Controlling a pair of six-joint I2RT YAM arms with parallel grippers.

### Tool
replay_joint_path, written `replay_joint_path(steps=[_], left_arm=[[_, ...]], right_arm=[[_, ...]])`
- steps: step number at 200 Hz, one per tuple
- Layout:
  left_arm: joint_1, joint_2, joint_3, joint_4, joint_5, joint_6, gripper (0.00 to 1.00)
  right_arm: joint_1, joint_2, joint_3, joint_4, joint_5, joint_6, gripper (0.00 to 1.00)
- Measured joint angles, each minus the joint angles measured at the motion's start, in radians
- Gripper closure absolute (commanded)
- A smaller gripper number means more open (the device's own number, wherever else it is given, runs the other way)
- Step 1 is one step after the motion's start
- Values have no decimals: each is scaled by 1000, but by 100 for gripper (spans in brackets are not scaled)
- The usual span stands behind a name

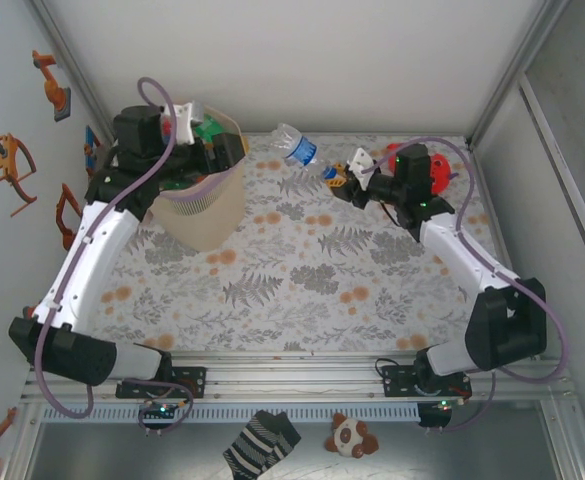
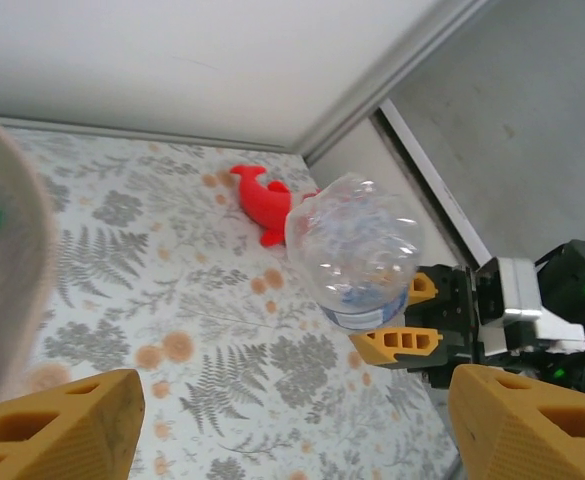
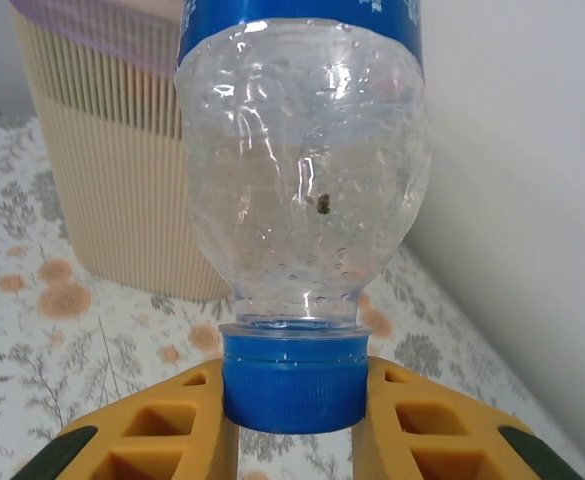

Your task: Put the plastic bottles in the bin

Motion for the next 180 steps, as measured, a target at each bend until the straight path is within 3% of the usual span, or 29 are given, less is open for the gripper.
replay_joint_path(steps=[50,123,180], left_arm=[[-76,69,36,71,26,-37,15],[-120,95,56,127,42,-58,15],[-120,47,44,129,-51,-57,13]], right_arm=[[14,-70,0,0,-37,23,78],[17,-75,0,-51,-25,25,78],[33,-75,0,-76,-3,21,79]])
